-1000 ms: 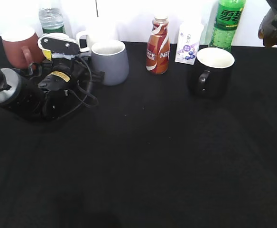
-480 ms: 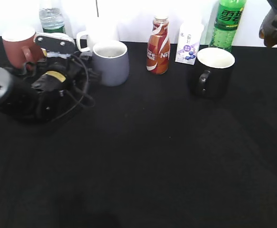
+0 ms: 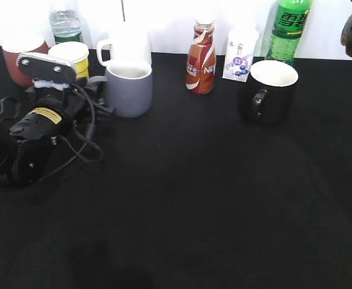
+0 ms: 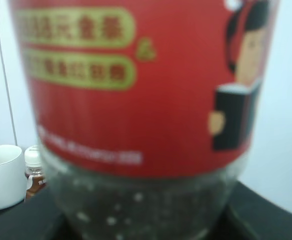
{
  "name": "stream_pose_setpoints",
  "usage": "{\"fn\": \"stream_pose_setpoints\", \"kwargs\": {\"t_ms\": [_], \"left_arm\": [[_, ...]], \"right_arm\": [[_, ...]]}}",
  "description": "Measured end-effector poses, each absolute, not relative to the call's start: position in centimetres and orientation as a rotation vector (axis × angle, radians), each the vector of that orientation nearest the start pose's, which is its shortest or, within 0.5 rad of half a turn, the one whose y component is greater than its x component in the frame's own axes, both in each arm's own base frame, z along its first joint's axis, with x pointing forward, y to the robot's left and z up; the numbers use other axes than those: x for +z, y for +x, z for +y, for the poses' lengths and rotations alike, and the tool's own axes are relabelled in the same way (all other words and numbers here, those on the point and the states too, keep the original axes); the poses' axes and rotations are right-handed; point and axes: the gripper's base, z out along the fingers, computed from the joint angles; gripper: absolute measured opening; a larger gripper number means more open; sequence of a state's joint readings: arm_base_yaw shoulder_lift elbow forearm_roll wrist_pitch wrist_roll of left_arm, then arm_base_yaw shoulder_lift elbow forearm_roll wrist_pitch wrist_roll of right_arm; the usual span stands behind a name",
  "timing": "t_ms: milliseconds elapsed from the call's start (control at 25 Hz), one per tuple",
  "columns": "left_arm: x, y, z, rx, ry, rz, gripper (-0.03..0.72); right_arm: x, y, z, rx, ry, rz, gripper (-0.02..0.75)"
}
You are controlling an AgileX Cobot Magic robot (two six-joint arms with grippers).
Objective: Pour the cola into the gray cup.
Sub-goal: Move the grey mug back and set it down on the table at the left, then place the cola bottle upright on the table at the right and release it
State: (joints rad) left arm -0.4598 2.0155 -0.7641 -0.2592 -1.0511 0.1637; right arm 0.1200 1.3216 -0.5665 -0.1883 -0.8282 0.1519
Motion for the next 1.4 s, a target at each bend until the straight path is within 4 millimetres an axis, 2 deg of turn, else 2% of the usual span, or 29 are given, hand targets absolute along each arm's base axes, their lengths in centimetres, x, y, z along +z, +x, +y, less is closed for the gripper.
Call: {"fn": "stream_pose_setpoints", "kwargs": {"t_ms": [160, 280, 320, 400, 480, 520, 640, 680, 920, 1040, 1160, 1280, 1400], "left_arm": [[11.6, 34.3, -13.6, -0.100, 0.225, 1.693, 0.237], [11.7, 35.8, -14.3, -0.109, 0.214, 1.663, 0.235], [11.7, 36.5, -14.5, -0.111, 0.204, 1.655, 0.223], [11.4, 37.2, -14.7, -0.111, 0.201, 1.667, 0.146], [11.3, 37.3, -14.8, -0.110, 0.205, 1.676, 0.128], [11.2, 37.4, -14.8, -0.112, 0.205, 1.685, 0.145], [11.2, 37.3, -14.9, -0.118, 0.210, 1.696, 0.315], [11.5, 37.3, -14.9, -0.119, 0.206, 1.692, 0.336], [11.4, 35.1, -13.9, -0.108, 0.228, 1.727, 0.351], [12.3, 33.4, -13.1, -0.102, 0.230, 1.710, 0.350], [14.8, 30.2, -11.7, -0.108, 0.226, 1.709, 0.350], [18.2, 27.4, -10.7, -0.152, 0.228, 1.757, 0.339], [21.6, 25.8, -10.2, -0.198, 0.221, 1.741, 0.335]], "right_arm": [[28.2, 26.4, 4.4, 0.216, -0.182, 1.412, 0.385], [28.2, 26.4, 4.4, 0.215, -0.182, 1.412, 0.385], [28.2, 26.4, 4.4, 0.214, -0.183, 1.412, 0.385], [28.2, 26.4, 4.4, 0.214, -0.183, 1.412, 0.385], [28.2, 26.4, 4.4, 0.214, -0.183, 1.412, 0.385], [28.2, 26.4, 4.4, 0.214, -0.183, 1.412, 0.385], [28.2, 26.4, 4.4, 0.214, -0.183, 1.412, 0.385], [28.2, 26.4, 4.4, 0.214, -0.183, 1.413, 0.385], [28.1, 26.4, 4.4, 0.213, -0.183, 1.415, 0.385], [28.1, 26.4, 4.4, 0.213, -0.182, 1.416, 0.385], [27.9, 26.6, 4.0, 0.163, -0.151, 1.430, 0.385], [26.4, 27.7, 3.6, 0.157, -0.081, 1.461, 0.385], [26.2, 27.9, 3.0, 0.116, -0.023, 1.455, 0.385]]}}
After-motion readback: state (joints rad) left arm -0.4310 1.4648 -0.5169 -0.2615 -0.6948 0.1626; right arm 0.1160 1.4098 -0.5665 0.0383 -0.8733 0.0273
